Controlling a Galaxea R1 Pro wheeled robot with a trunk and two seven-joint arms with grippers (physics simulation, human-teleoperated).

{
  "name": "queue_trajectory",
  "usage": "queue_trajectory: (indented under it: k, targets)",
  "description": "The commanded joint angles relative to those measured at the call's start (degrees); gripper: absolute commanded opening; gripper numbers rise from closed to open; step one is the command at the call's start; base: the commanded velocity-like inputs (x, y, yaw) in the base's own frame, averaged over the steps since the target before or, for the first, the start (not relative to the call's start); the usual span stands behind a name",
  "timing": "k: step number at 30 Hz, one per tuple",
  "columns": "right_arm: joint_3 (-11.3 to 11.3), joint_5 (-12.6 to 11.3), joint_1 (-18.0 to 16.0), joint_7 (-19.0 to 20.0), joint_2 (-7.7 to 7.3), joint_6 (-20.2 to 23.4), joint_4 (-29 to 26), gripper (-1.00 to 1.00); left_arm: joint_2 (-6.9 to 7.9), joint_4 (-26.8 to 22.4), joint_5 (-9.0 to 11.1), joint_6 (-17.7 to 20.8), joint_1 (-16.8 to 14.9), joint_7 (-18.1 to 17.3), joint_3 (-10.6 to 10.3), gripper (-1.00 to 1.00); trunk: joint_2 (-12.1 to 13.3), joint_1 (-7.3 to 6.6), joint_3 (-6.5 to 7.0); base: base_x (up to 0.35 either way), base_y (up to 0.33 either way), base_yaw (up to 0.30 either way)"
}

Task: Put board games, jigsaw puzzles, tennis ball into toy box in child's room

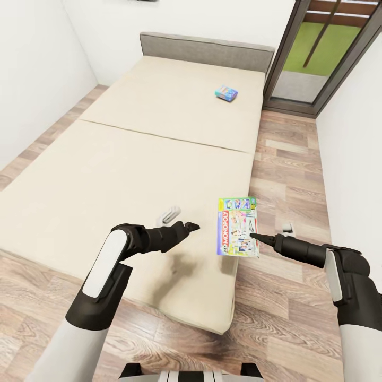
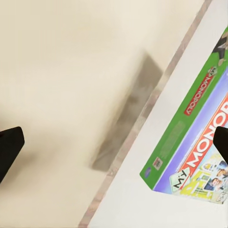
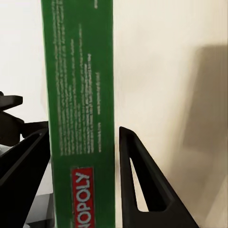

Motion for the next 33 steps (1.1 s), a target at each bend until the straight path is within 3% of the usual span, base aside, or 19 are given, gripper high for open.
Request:
queue_trajectory:
  k: [1,33]
  targets:
    - [-0.02,-0.19,-0.02,-0.02,-0.01,0.39,0.01,-1.00,-0.02,-0.05,0.50,0.08,-0.04,0.60,0.03,1.00,0.40,-0.23,0.16,0.000,0.000,0.000]
    - [-0.48,-0.31,-0.02,-0.02,-0.11,0.39,-0.45,-1.00,0.52,0.24,0.34,0.12,0.28,0.84,0.56,1.00,13.23,-7.26,5.95,0.000,0.000,0.000]
